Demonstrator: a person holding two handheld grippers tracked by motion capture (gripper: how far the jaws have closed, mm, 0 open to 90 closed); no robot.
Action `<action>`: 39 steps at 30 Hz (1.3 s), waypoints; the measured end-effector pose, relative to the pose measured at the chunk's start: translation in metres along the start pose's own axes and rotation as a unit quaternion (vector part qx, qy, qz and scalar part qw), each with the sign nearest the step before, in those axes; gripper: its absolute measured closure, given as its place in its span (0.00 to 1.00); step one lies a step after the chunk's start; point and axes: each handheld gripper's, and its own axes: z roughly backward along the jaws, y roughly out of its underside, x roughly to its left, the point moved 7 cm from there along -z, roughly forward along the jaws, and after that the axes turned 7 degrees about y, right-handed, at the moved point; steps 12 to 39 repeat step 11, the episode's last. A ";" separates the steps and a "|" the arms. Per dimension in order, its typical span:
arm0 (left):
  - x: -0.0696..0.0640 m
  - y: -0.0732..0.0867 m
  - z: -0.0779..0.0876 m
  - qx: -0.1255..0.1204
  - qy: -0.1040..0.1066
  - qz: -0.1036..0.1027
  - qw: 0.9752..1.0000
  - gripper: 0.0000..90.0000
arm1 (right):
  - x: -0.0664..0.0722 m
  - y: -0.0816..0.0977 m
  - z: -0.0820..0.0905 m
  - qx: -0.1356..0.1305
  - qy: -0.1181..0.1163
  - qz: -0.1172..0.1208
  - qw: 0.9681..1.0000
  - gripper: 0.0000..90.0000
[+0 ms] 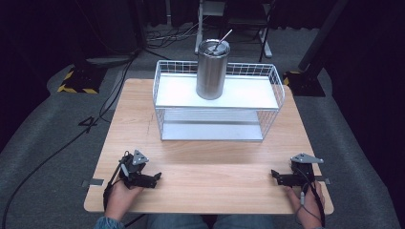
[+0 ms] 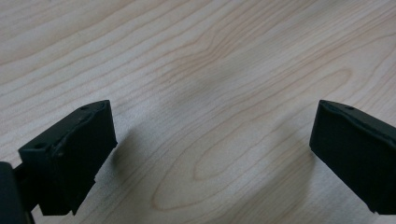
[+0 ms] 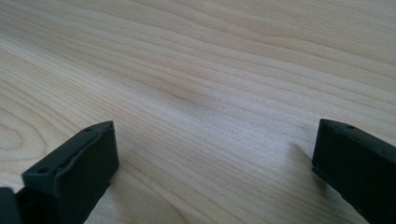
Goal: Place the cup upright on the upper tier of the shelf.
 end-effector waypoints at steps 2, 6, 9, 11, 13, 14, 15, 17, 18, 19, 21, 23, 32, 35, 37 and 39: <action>-0.001 0.000 -0.001 -0.009 0.003 0.009 1.000 0.00 | 0.000 0.000 0.000 0.000 0.000 0.000 1.000 0.01; -0.001 0.000 -0.002 -0.010 0.003 0.011 1.000 0.00 | 0.000 0.000 0.000 0.000 0.000 0.000 1.000 0.01; -0.001 0.000 -0.002 -0.012 -0.001 0.014 1.000 0.00 | 0.000 0.000 0.000 0.000 0.000 0.000 1.000 0.01; -0.002 0.001 -0.002 -0.012 -0.002 0.016 1.000 0.00 | 0.000 0.000 0.000 0.000 0.000 0.000 1.000 0.01; -0.002 0.001 -0.002 -0.012 -0.002 0.016 1.000 0.00 | 0.000 0.000 0.000 0.000 0.000 0.000 1.000 0.01; -0.002 0.001 -0.002 -0.012 -0.002 0.016 1.000 0.00 | 0.000 0.000 0.000 0.000 0.000 0.000 1.000 0.01; -0.002 0.001 -0.002 -0.012 -0.002 0.016 1.000 0.00 | 0.000 0.000 0.000 0.000 0.000 0.000 1.000 0.01; -0.002 0.001 -0.002 -0.012 -0.002 0.016 1.000 0.00 | 0.000 0.000 0.000 0.000 0.000 0.000 1.000 0.01; -0.002 0.001 -0.002 -0.012 -0.002 0.016 1.000 0.00 | 0.000 0.000 0.000 0.000 0.000 0.000 1.000 0.01; -0.002 0.001 -0.002 -0.012 -0.002 0.016 1.000 0.00 | 0.000 0.000 0.000 0.000 0.000 0.000 1.000 0.01; -0.002 0.001 -0.002 -0.012 -0.002 0.016 1.000 0.00 | 0.000 0.000 0.000 0.000 0.000 0.000 1.000 0.01; -0.002 0.001 -0.002 -0.012 -0.002 0.016 1.000 0.00 | 0.000 0.000 0.000 0.000 0.000 0.000 1.000 0.01; -0.002 0.001 -0.002 -0.012 -0.002 0.016 1.000 0.00 | 0.000 0.000 0.000 0.000 0.000 0.000 1.000 0.01; -0.002 0.001 -0.002 -0.012 -0.002 0.016 1.000 0.00 | 0.000 0.000 0.000 0.000 0.000 0.000 1.000 0.01; -0.002 0.001 -0.002 -0.012 -0.002 0.016 1.000 0.00 | 0.000 0.000 0.000 0.000 0.000 0.000 1.000 0.01; -0.002 0.001 -0.002 -0.012 -0.002 0.016 1.000 0.00 | 0.000 0.000 0.000 0.000 0.000 0.000 1.000 0.01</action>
